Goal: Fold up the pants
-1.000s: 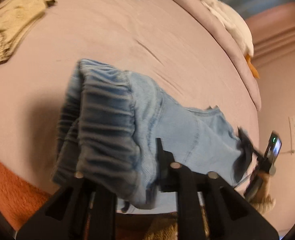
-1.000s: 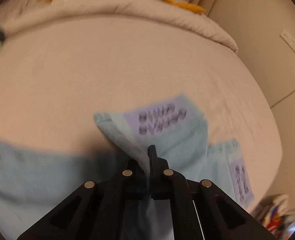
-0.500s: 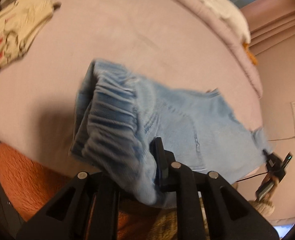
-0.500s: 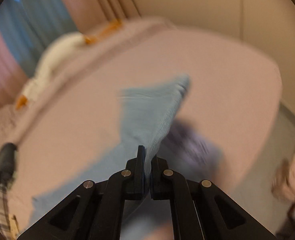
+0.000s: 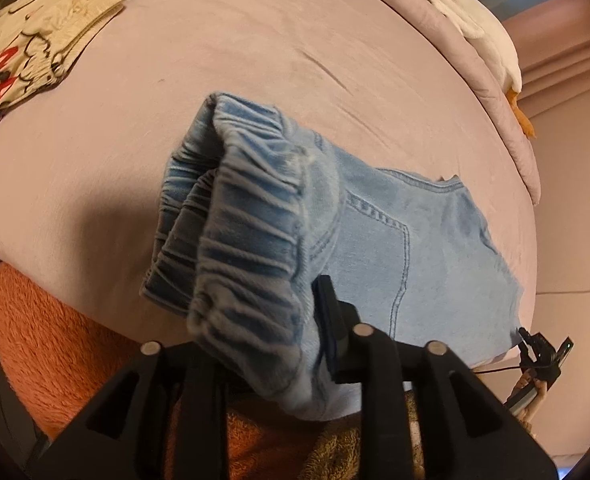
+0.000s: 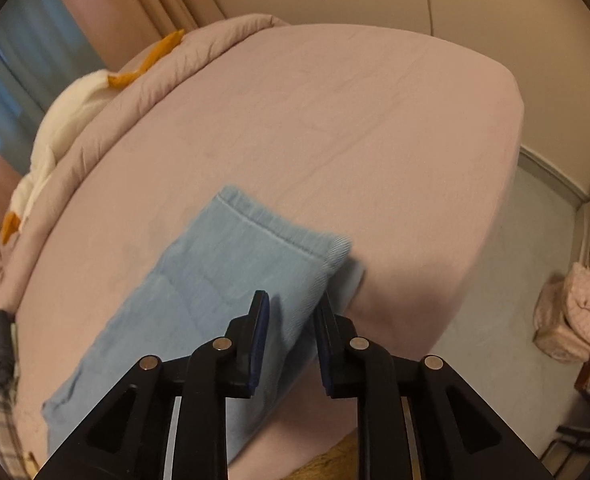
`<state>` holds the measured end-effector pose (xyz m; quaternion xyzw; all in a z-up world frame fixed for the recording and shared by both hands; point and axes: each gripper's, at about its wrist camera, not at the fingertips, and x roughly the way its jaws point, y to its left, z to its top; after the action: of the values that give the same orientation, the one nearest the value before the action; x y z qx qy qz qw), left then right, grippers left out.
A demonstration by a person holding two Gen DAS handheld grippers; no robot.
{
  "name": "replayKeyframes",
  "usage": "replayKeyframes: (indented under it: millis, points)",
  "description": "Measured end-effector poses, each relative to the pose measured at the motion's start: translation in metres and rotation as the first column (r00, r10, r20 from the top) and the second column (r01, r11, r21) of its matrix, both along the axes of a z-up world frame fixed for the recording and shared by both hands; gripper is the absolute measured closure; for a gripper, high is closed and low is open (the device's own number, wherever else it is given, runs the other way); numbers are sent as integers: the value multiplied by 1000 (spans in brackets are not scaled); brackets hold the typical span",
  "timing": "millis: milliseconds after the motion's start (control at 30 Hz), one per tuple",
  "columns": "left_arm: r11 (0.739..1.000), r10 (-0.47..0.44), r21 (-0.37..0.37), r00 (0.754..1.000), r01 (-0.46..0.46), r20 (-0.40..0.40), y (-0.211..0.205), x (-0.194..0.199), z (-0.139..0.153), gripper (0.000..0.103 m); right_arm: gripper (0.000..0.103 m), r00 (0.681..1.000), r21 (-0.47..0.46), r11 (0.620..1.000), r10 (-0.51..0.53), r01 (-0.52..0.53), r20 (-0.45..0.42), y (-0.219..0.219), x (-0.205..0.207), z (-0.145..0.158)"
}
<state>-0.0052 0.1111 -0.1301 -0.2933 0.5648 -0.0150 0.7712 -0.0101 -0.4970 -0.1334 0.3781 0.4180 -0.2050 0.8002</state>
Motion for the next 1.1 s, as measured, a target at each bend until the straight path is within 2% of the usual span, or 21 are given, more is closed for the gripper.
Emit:
replayKeyframes:
  millis: [100, 167, 233, 333, 400, 500, 567, 633, 700, 767, 800, 833, 867, 900, 933, 1000, 1033, 1100]
  points:
    - [1000, 2, 1, 1000, -2, 7, 2, -2, 0, 79, 97, 1000, -18, 1000, 15, -16, -10, -1, 6, -2]
    - [1000, -2, 24, 1000, 2, 26, -1, -1, 3, 86, 97, 1000, -8, 1000, 24, -24, 12, -2, 2, 0]
    - [999, -11, 38, 999, 10, 30, -3, 1, 6, 87, 98, 999, -11, 999, 37, -37, 34, -3, 7, 6]
    - [994, -29, 112, 995, 18, 93, -7, 2, 24, 87, 98, 994, -63, 996, 64, -59, 84, -3, 17, 32]
    - [993, -35, 117, 997, 26, 75, -6, 2, 24, 86, 98, 996, -97, 994, 60, -53, 66, -2, 16, 37]
    - [994, -29, 101, 1000, 29, 2, -3, -2, 4, 84, 98, 1000, -75, 997, 22, -22, 4, -6, 9, 18]
    - [997, -19, 72, 999, 21, -27, -1, -5, -8, 83, 98, 997, -49, 999, -7, 3, -76, -12, 3, -8]
    - [998, -11, 58, 1000, 13, -28, 0, -8, -10, 83, 98, 995, -18, 1000, -12, 10, -102, -14, 1, -27]
    - [997, -30, 64, 999, 31, -19, -2, -7, -7, 82, 98, 993, -59, 998, 8, -15, -117, -11, 1, -25]
    - [997, -44, 60, 999, 45, -19, -1, -7, 0, 76, 89, 983, -138, 990, 13, -39, -185, -2, 9, -10]
    - [997, -46, 60, 999, 46, -16, 0, -7, 6, 73, 75, 980, -177, 983, 8, -43, -198, 3, 12, -1]
    - [997, -45, 57, 999, 45, -6, 1, -7, 11, 60, 58, 981, -212, 976, 10, -51, -193, 10, 14, 10]
    - [997, -33, 68, 999, 31, 16, 5, -9, 22, 41, 52, 985, -235, 969, 34, -74, -171, 20, 19, 22]
    - [996, -19, 85, 999, 16, 36, 8, -10, 30, 34, 48, 987, -241, 963, 91, -122, -136, 34, 26, 36]
    - [995, -10, 98, 998, 4, 60, 10, -10, 35, 27, 48, 979, -236, 952, 174, -194, -103, 53, 36, 49]
    - [994, 5, 105, 995, -15, 101, 19, -6, 42, 27, 48, 947, -216, 922, 316, -322, -59, 86, 54, 63]
    - [995, 19, 99, 995, -28, 95, 23, 0, 40, 28, 48, 903, -191, 885, 430, -426, -18, 115, 70, 70]
    - [997, 22, 69, 996, -28, 89, 27, 14, 31, 29, 48, 812, -129, 808, 583, -575, 32, 161, 96, 74]
